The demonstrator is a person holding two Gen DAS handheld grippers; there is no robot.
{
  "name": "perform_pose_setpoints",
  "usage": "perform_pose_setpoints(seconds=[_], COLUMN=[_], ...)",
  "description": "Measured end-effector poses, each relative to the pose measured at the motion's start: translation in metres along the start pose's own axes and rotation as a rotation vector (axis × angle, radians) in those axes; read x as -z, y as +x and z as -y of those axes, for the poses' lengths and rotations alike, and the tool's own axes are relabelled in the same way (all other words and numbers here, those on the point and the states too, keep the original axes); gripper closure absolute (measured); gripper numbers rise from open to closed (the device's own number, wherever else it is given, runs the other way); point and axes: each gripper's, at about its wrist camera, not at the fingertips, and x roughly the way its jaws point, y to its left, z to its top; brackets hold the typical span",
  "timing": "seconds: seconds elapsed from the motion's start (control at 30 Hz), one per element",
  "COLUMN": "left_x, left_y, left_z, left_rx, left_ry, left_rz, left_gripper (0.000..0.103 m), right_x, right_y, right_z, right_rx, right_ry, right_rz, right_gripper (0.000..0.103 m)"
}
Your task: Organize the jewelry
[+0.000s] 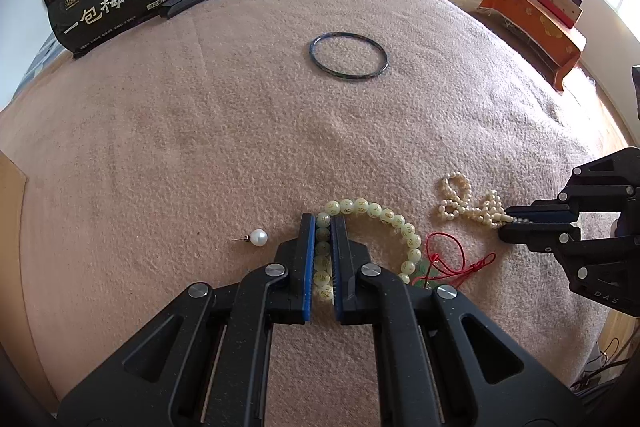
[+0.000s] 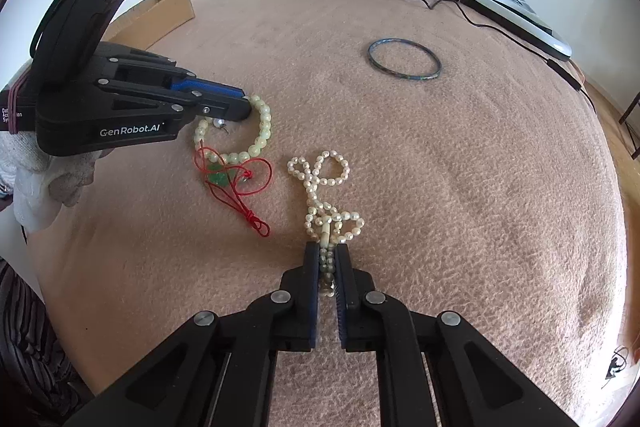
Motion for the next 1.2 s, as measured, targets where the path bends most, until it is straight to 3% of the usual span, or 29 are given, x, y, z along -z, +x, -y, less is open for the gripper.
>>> perform_pose_setpoints(seconds=[0.57, 1.2], left_x=[-0.002, 0.025], left_y=[-0.063, -0.14], left_z=[-0.013, -0.05], left_rx=[0.01, -0.055], left_ry=[-0.079, -0.153], left_rz=[0.125, 0.232], left_gripper=[0.098, 0.098], right_x=[-0.02, -0.046], right_y=[-0.05, -0.101], right_z=[0.002, -0.028], right_rx=[0.033, 0.052], right_ry=[0.061, 0.037], right_rz=[0.137, 0.239], right_gripper=[0.099, 0.099])
